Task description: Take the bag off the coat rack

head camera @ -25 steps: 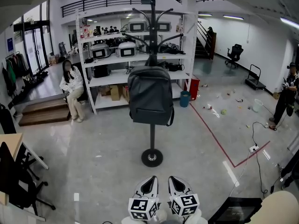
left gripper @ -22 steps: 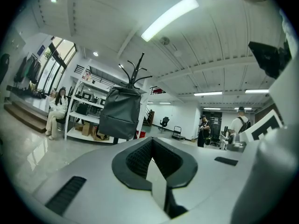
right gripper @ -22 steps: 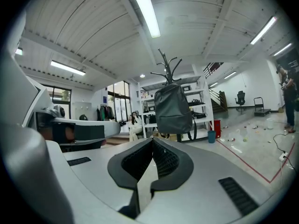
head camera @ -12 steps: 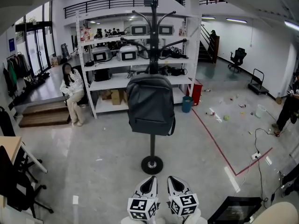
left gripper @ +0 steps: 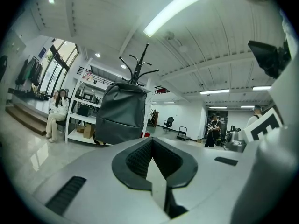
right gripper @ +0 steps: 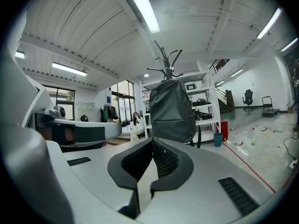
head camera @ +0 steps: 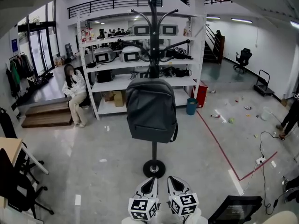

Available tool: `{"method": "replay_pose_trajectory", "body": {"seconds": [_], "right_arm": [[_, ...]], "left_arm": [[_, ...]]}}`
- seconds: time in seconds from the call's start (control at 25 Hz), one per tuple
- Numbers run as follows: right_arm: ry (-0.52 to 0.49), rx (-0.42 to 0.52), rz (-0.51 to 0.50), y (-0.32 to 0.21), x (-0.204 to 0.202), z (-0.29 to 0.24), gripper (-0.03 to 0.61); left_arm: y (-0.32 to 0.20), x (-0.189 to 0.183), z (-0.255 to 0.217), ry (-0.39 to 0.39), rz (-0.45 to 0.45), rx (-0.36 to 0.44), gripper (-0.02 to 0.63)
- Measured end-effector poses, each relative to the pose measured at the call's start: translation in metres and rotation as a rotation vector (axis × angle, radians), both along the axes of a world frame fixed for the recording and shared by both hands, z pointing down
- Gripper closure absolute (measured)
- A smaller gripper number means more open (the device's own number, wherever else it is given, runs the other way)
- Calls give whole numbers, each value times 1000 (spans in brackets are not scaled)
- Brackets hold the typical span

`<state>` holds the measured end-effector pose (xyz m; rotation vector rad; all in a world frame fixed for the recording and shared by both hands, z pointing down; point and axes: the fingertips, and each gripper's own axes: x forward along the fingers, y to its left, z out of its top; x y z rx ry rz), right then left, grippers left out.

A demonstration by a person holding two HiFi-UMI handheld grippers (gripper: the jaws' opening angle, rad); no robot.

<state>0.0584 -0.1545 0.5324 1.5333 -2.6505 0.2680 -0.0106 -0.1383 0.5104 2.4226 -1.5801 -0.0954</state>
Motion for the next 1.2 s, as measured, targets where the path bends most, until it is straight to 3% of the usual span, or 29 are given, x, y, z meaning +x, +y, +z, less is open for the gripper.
{"method": "replay_pose_trajectory", "body": {"seconds": [0.72, 1.2], "right_arm": [[-9, -10, -41, -61, 3, 11, 568], [7, -12, 4, -93, 8, 12, 568]], "left_arm": [[-58, -3, 10, -13, -70, -20, 620], [-94, -4, 13, 0, -40, -21, 620]]}}
